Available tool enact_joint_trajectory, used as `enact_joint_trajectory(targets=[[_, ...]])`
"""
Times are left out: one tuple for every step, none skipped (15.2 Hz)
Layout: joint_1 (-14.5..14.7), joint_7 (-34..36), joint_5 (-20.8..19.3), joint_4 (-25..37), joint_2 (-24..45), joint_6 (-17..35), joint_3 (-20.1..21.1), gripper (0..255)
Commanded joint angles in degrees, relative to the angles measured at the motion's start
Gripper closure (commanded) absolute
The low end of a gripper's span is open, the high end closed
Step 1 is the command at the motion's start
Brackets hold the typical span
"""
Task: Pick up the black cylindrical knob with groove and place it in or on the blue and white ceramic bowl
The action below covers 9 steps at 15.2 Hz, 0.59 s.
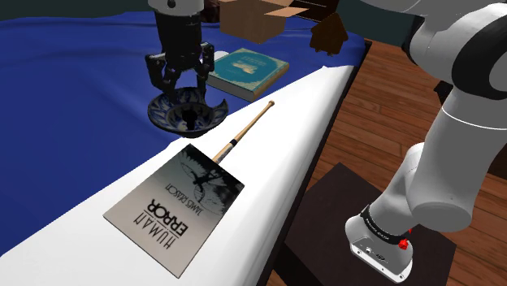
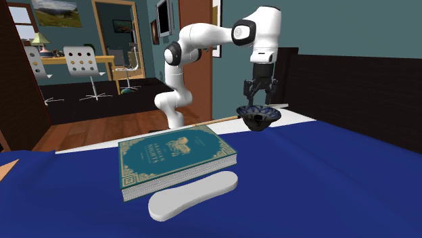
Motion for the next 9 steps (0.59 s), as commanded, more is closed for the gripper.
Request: enact_joint_trajectory(targets=[[0.0, 0.0, 0.0, 0.0, 0.0, 0.0, 0.0, 0], [0.0, 0.0, 0.0, 0.0, 0.0, 0.0, 0.0, 0], [0.0, 0.0, 0.0, 0.0, 0.0, 0.0, 0.0, 0], [0.0, 0.0, 0.0, 0.0, 0.0, 0.0, 0.0, 0], [0.3, 0.1, -0.27, 2.97, 0.74, -2.27, 0.06, 0], [0.67, 0.21, -0.62, 6.19, 1.64, -4.64, 0.13, 0], [1.13, 0.34, -1.05, 9.73, 2.74, -7.14, 0.21, 0], [1.57, 0.45, -1.45, 12.8, 3.77, -9.23, 0.26, 0], [1.58, 0.45, -1.45, 12.8, 3.77, -9.23, 0.25, 0]])
